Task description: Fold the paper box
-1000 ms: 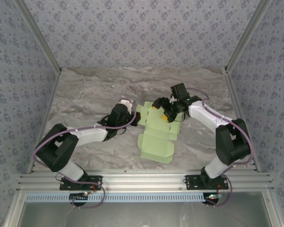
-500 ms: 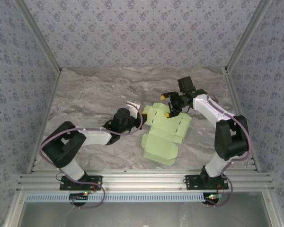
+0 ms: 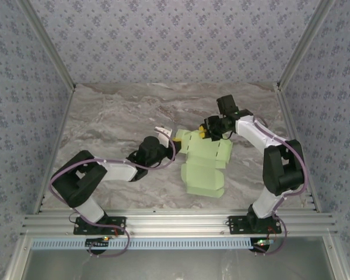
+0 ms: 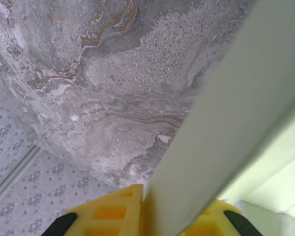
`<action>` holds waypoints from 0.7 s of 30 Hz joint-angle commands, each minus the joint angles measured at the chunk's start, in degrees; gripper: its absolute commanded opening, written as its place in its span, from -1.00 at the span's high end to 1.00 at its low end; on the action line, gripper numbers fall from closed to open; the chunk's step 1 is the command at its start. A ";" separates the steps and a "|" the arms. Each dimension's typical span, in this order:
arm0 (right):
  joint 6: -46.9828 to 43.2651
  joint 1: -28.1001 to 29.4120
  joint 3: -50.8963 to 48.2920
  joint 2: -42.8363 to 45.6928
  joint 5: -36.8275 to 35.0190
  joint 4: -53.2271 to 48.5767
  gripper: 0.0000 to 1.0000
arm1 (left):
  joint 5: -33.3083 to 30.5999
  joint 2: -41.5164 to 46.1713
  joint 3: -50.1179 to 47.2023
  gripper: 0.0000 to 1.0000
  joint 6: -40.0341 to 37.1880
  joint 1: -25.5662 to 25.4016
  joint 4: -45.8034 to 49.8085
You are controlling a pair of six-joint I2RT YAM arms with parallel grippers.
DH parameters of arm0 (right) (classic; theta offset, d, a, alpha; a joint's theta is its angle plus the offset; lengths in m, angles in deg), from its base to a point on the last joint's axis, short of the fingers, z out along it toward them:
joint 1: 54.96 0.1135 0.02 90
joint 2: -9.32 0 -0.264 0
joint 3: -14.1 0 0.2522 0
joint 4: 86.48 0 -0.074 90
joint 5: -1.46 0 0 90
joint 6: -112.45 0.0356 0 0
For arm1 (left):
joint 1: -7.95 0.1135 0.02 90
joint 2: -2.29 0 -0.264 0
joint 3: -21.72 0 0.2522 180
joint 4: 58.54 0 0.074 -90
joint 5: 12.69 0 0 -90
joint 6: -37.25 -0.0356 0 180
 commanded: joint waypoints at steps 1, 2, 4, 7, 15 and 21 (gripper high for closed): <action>-4.72 1.43 2.32 0.96 -4.60 -2.73 0.83 | 1.47 2.77 -1.07 0.19 0.89 -0.09 -1.93; -6.39 1.93 3.12 0.82 -5.62 -3.06 0.84 | 1.98 3.58 -1.51 0.04 0.78 -0.05 -1.40; -10.54 2.85 4.52 0.47 -7.62 -3.34 0.87 | 2.15 6.42 -3.63 -0.33 0.34 -0.09 -0.55; -16.30 4.17 4.50 0.59 -8.54 0.26 0.92 | 1.24 13.06 -7.54 -0.98 -1.33 0.02 2.25; -31.28 8.03 -3.52 3.42 -8.29 19.13 0.93 | -6.60 32.45 -17.91 -0.99 -4.53 2.80 10.37; -36.06 8.00 -12.11 3.68 0.31 34.74 0.92 | -6.09 38.43 -19.67 -0.99 -14.04 3.23 17.90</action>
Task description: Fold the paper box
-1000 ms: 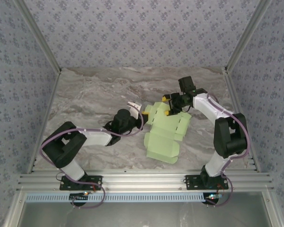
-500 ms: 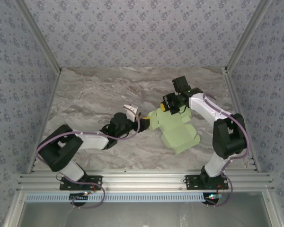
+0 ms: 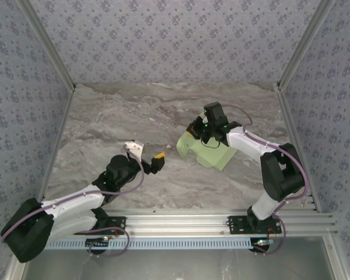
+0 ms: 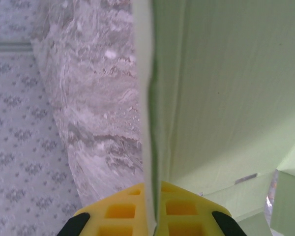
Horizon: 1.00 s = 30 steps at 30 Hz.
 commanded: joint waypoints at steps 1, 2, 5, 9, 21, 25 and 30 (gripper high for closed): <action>-5.16 -0.70 -2.71 0.42 5.67 11.03 0.91 | -0.32 1.13 1.78 -0.99 -6.83 0.20 7.42; -5.15 -0.99 -3.45 -0.04 7.52 12.67 0.91 | -0.28 0.64 1.68 -0.98 -7.15 0.20 7.16; -6.00 -2.45 -4.58 -1.13 11.37 14.57 0.87 | 0.29 -2.81 0.70 -0.98 -8.30 0.25 2.95; -6.32 -5.79 -6.82 -1.21 15.05 16.49 0.85 | 4.48 -10.42 4.42 -0.98 -9.92 -0.12 2.51; -4.87 -8.78 -10.24 -2.35 21.72 22.49 0.85 | 5.53 -36.23 18.24 -0.92 -12.21 -3.95 -10.88; -1.24 -8.87 -11.91 -4.40 23.27 27.59 0.86 | 5.09 -41.14 20.32 -0.90 -11.30 -3.98 -15.35; -0.57 -8.89 -13.29 -5.96 23.64 29.52 0.88 | 4.97 -45.11 23.27 -0.78 -10.82 -4.28 -16.59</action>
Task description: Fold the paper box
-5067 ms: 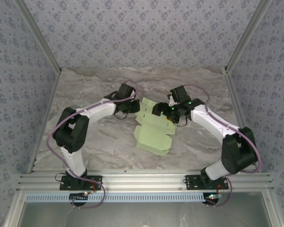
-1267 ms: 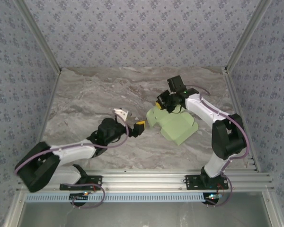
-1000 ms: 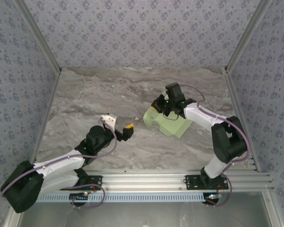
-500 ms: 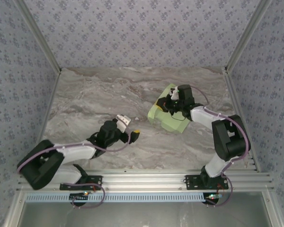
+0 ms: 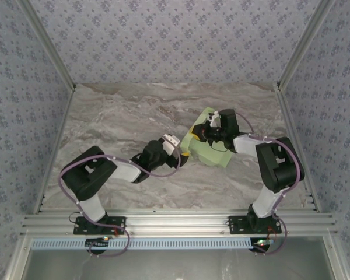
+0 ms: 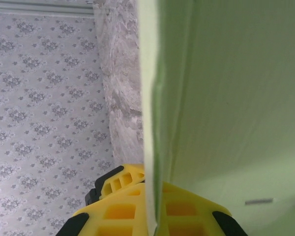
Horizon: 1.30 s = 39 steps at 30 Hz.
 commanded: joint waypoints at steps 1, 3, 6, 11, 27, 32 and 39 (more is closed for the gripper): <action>0.76 -0.09 -1.47 -0.84 1.46 2.16 0.88 | 0.48 -1.82 2.63 -0.76 0.05 -0.54 -4.57; 0.12 -0.05 -1.71 -0.84 1.13 1.55 0.88 | 0.43 -2.87 3.38 -0.69 0.02 -0.95 -5.44; 0.10 -0.14 -2.74 -0.57 0.44 2.10 0.88 | 1.66 -4.75 5.23 -0.52 -0.04 -1.45 -5.78; 0.45 -0.29 -3.53 -0.58 0.54 3.30 0.88 | 1.24 -6.38 5.91 -0.47 0.61 -3.87 -7.81; 6.38 1.35 -6.10 3.52 -3.35 14.12 0.89 | -11.58 0.34 -6.51 -0.65 5.64 -8.61 -16.06; 7.73 5.15 -1.91 1.84 -5.37 16.14 0.90 | -13.50 11.49 -13.49 -0.69 5.36 -6.89 -11.99; 15.78 11.43 3.86 -6.40 -8.92 24.84 0.92 | -14.66 26.59 -21.50 -0.60 3.77 -1.18 -3.93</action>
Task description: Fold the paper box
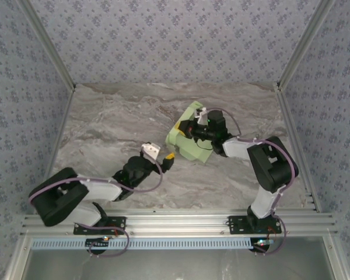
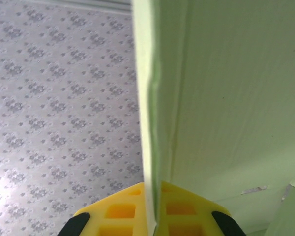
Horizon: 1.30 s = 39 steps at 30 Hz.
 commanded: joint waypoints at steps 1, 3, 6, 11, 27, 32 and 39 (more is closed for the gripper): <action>6.25 2.29 2.96 -5.06 -3.35 7.26 0.93 | -1.49 6.78 -2.87 -0.58 -2.05 1.63 6.35; 7.63 3.15 3.63 -7.31 -4.93 9.04 0.94 | -1.58 10.93 -4.69 -0.52 -2.84 3.03 8.62; 7.76 4.13 4.78 -10.39 -5.70 9.68 0.95 | 0.16 17.81 -7.39 -0.39 -3.23 5.54 12.75; 7.70 4.83 4.71 -12.67 -5.95 12.15 0.96 | 2.27 27.47 -11.57 -0.34 -2.27 9.40 17.38; 6.51 2.01 -2.77 -10.40 -4.29 15.64 0.96 | 10.51 15.16 -1.79 -0.40 -5.29 10.83 19.13; 7.42 1.54 -3.26 -10.20 -3.86 16.87 0.98 | 15.73 4.38 0.59 -0.37 -4.49 10.83 10.64; 9.21 1.60 -3.89 -10.21 -3.55 19.33 1.00 | 17.61 -5.15 4.53 -0.29 -4.56 10.84 5.04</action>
